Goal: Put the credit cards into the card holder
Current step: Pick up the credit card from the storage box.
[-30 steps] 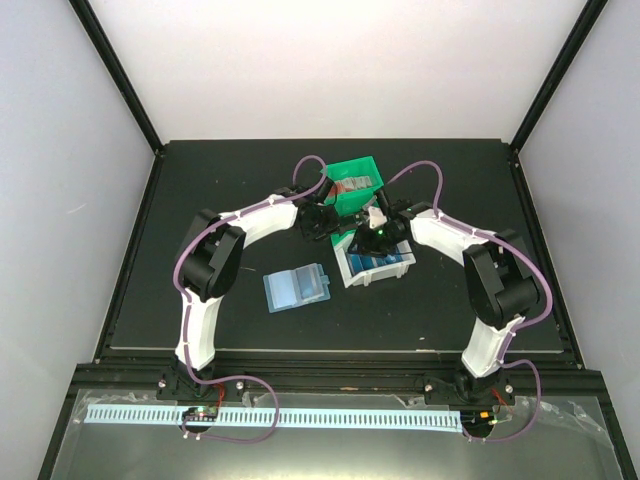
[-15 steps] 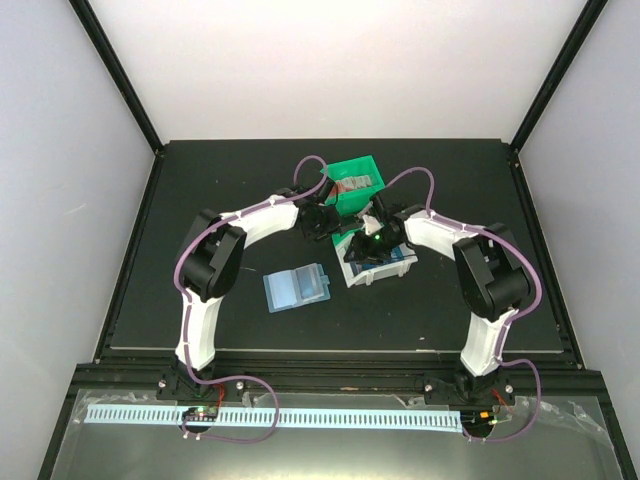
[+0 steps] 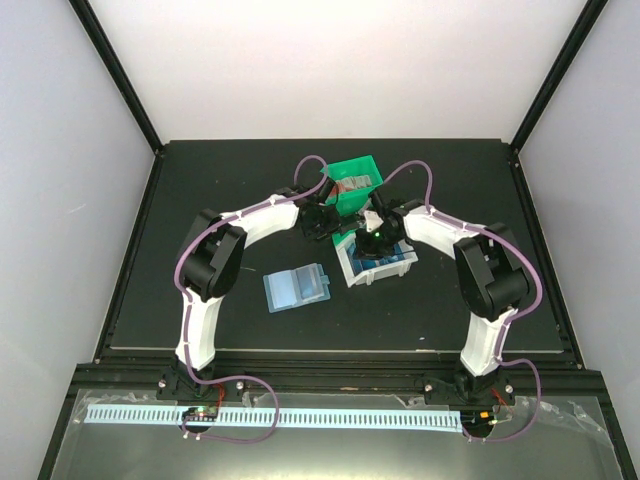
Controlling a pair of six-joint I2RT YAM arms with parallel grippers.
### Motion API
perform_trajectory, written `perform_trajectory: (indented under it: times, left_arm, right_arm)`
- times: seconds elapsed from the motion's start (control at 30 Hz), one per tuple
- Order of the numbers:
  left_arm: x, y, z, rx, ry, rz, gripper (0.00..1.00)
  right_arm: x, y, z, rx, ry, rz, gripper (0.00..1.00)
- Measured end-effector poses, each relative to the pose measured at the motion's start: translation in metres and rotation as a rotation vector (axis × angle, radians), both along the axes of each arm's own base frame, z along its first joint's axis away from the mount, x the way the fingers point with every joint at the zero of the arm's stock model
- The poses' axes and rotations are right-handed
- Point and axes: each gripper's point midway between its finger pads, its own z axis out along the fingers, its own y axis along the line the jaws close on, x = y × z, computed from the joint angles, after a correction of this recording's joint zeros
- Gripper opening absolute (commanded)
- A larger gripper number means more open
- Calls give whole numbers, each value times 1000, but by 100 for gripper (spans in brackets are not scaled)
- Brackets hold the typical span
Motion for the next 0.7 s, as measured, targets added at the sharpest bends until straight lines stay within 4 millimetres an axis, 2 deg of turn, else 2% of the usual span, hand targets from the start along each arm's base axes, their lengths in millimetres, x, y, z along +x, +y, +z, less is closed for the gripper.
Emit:
perform_trajectory:
  times: [0.17,0.3,0.53,0.63,0.7]
  left_arm:
    - [0,0,0,2,0,0,25]
    - [0,0,0,6,-6,-7,36]
    - [-1,5,2,48,-37,-65,61]
    - [0,6,20,49,-86,-98,67]
    - [1,5,42,36,-136,-123,70]
  right_arm:
    - [2,-8,-1,-43,-19,-7,1]
    - [3,-13,9,-69,-56,-8,1]
    - [2,-21,61,-75,-164,22,1]
    - [0,-21,84,-52,-206,40,1]
    - [-5,-18,96,-22,-218,50,1]
